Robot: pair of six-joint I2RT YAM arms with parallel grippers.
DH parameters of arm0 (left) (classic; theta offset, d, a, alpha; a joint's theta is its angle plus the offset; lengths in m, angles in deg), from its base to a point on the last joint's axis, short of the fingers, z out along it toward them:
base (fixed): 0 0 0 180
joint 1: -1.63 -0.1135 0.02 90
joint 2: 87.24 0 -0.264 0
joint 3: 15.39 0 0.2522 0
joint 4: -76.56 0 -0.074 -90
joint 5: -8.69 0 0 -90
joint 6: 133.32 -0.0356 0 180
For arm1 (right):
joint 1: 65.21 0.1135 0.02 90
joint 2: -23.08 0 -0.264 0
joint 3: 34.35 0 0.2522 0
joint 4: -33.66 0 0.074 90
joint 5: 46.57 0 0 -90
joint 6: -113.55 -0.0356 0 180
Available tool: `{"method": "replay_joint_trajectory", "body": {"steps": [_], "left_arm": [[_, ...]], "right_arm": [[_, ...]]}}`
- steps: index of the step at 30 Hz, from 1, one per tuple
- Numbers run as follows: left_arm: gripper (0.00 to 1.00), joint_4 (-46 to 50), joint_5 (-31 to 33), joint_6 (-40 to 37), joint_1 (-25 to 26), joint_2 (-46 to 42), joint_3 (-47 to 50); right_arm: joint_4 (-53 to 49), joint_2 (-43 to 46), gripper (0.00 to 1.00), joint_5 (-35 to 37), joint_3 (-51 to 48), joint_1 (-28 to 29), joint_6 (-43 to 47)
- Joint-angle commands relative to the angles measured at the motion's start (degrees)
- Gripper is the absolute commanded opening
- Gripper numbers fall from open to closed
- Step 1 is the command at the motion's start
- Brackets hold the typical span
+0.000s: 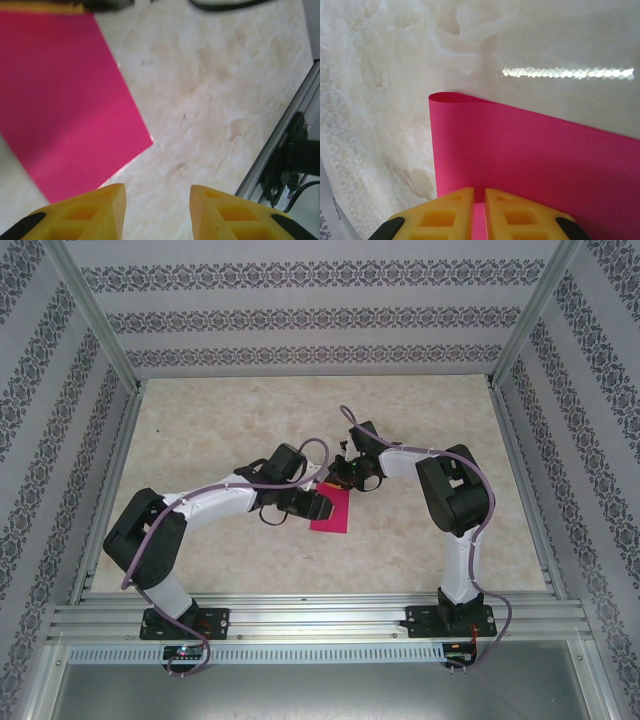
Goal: Fold a paper plane with a square sheet of paper (fold left side to right side)
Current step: Hold the square sheet of paper at the center of the table.
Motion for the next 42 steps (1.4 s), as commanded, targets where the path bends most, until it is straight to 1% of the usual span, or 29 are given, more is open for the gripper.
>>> {"method": "replay_joint_trajectory", "body": {"steps": [1,9,15,20,24,25,27,29,31,34,36,39,42], "left_arm": [[0.39,0.81,-1.72,-1.06,-0.53,5.58,-2.95],[0.39,-1.71,0.47,-0.25,-0.53,11.06,-2.88],[0.38,-3.04,1.59,0.33,-0.53,12.66,0.05],[0.38,-3.64,2.41,0.69,-0.53,12.93,1.97],[0.38,-4.23,2.78,1.15,-0.53,12.91,2.86],[0.38,-4.43,2.78,1.33,-0.53,12.82,3.01],[0.38,-4.52,2.74,1.47,-0.53,12.82,2.93],[0.38,-4.4,2.71,1.55,-0.49,12.81,2.73],[0.38,-4.24,2.79,1.57,-0.49,12.79,2.36],[0.38,-4.1,2.95,1.71,-0.44,12.91,1.92],[0.38,-3.66,3.08,1.61,-0.44,12.95,1.66],[0.38,-3.1,3.17,1.39,-0.44,12.88,1.45],[0.38,-2.63,3.31,1.11,-0.44,12.92,1.22]], "right_arm": [[-2.31,-2.55,0.16,4.21,-0.53,0.65,1.5],[-2.15,-2.12,0.16,3.85,-0.35,0.74,1.63],[-1.61,-0.34,0.17,2.4,0.86,0.47,1.8],[-3.55,2.92,0.19,1.93,3.35,-0.32,2.62],[-5.58,7.02,0.22,2.07,4.24,-1.82,3.56],[-6.02,8.54,0.25,2.32,3.78,-2.21,3.95],[-7.0,11.64,0.31,2.75,2.17,-3.15,4.76],[-8.17,15.3,0.32,3.45,-0.96,-3.94,5.66],[-8.9,19.31,0.31,3.6,-5.31,-4.62,6.29],[-8.35,24.01,0.2,1.62,-12.29,-4.28,6.56],[-7.17,25.9,0.15,-0.1,-16.2,-3.44,5.95],[-4.05,26.89,0.13,-2.24,-20.25,-1.38,4.48],[-2.0,25.55,0.13,-2.88,-21.59,0.99,3.17]]}}
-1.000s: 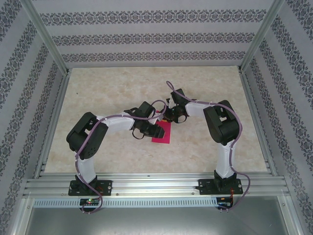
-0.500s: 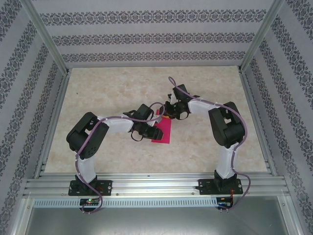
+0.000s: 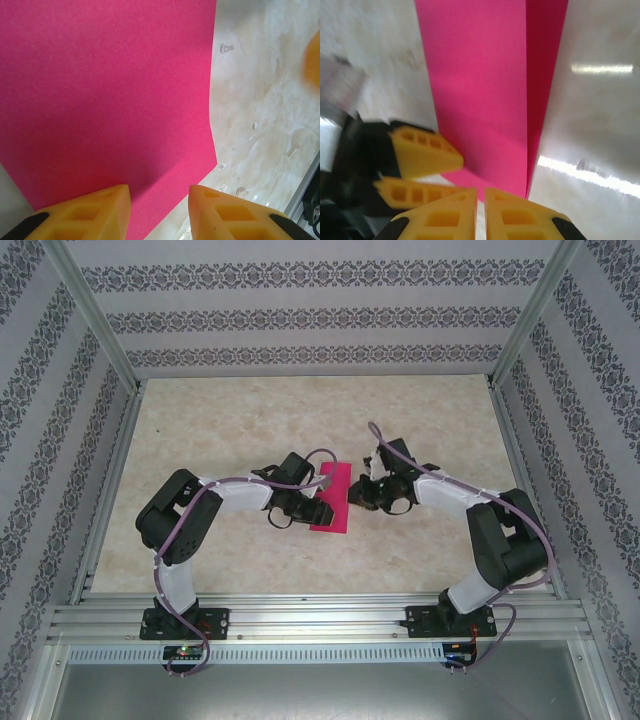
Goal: Fold a paper plane with a square sheet of paper (fold left side to right side)
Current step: Hold the square sheet of paper at the center of the table, then first fold the square sheet of paper in half at the center of the table.
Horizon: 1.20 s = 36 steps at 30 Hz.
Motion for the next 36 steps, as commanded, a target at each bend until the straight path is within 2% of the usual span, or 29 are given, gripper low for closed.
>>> {"method": "replay_joint_trajectory", "body": {"steps": [1,6,22,29,36], "left_arm": [[0.38,2.0,3.26,-0.01,-0.05,1.68,0.35],[0.38,2.11,3.33,0.08,-0.05,1.53,0.19],[0.44,1.2,1.89,3.65,-1.01,-1.56,-4.29],[0.44,3.65,1.44,2.47,-2.58,1.96,-10.1],[0.43,2.48,2.28,1.84,-2.77,5.86,-11.66]], "right_arm": [[4.43,-1.3,0.13,-2.04,-0.61,2.4,-1.37],[5.9,-4.93,0.13,-0.73,-1.0,3.71,-3.28],[-5.59,-11.07,0.12,6.91,1.3,3.46,1.71],[-5.91,-12.77,0.11,8.03,1.5,2.92,2.45],[-6.51,-12.92,0.11,8.91,1.82,2.93,2.53]]}}
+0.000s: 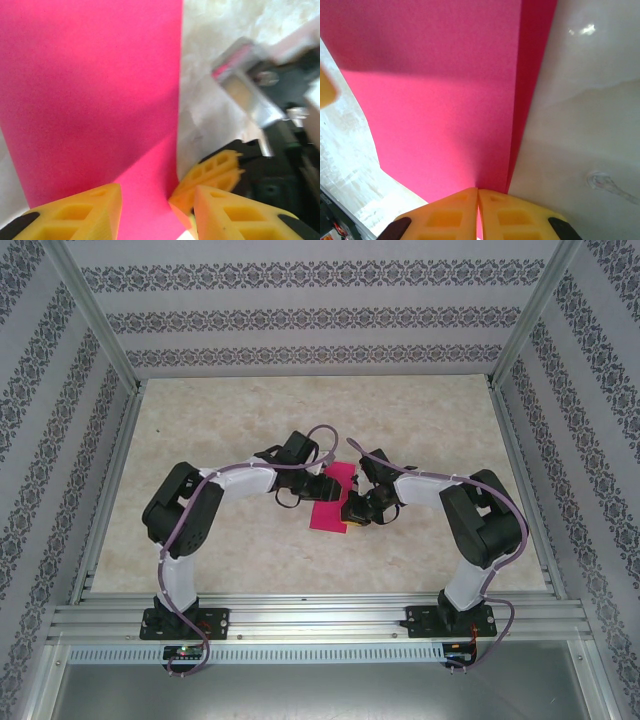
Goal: Fold a paper plane with a square sheet of paper (fold left side to right side)
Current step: First fold the square sheet of paper in half at the center of the table.
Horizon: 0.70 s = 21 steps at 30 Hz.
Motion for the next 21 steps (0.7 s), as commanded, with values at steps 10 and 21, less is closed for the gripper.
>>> {"method": "replay_joint_trajectory", "body": {"steps": [10,21], "left_arm": [[0.44,-0.49,5.35,-0.63,-0.67,5.08,-1.96],[0.48,-1.28,6.05,-0.11,-1.71,7.86,-5.62]], "right_arm": [[-3.98,-3.23,0.11,7.27,-0.78,-0.12,1.63],[-5.32,-3.58,0.11,9.19,-1.32,0.25,2.36]]}}
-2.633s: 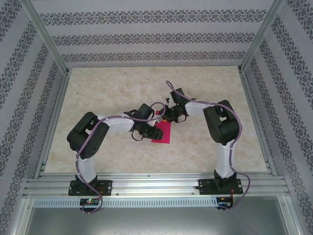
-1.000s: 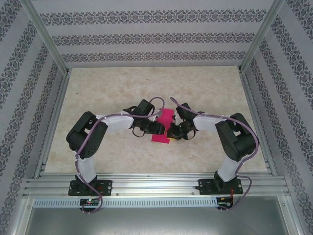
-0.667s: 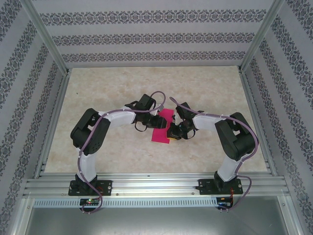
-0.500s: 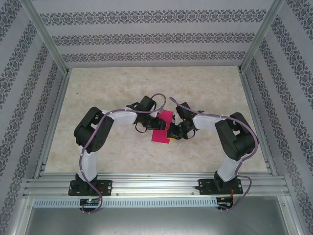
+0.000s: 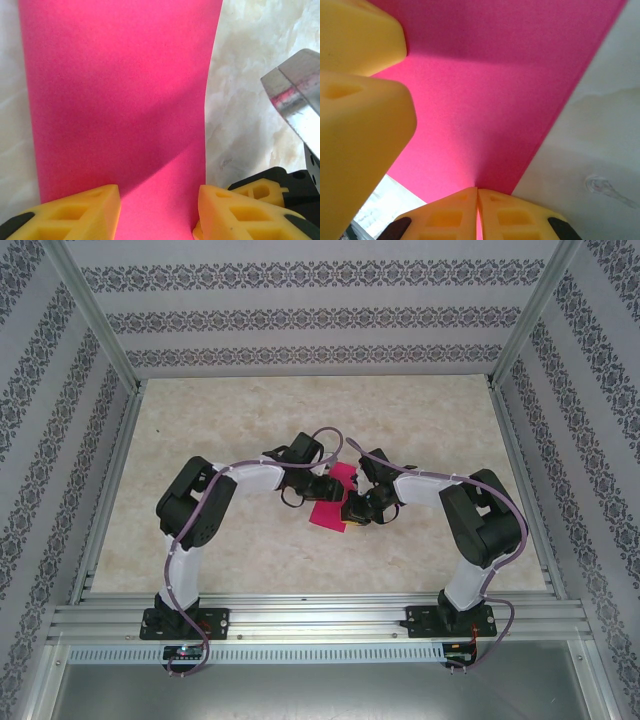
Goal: Fold a paper plane with a square sheet of paper (fold left side to right side)
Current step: First fold the square sheet of paper in half at the center of the table.
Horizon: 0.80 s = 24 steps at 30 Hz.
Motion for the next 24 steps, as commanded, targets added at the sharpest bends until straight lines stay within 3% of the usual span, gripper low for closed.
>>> {"method": "replay_joint_trajectory", "body": {"steps": [1,24], "left_arm": [[0.49,-1.16,4.28,-0.07,-1.71,2.68,-2.25],[0.53,-1.71,0.39,1.83,-4.88,7.47,-13.0]], "right_arm": [[-4.88,-3.39,0.11,8.64,-1.62,0.22,1.41],[-5.26,-4.03,0.11,8.82,-1.29,0.49,1.61]]}}
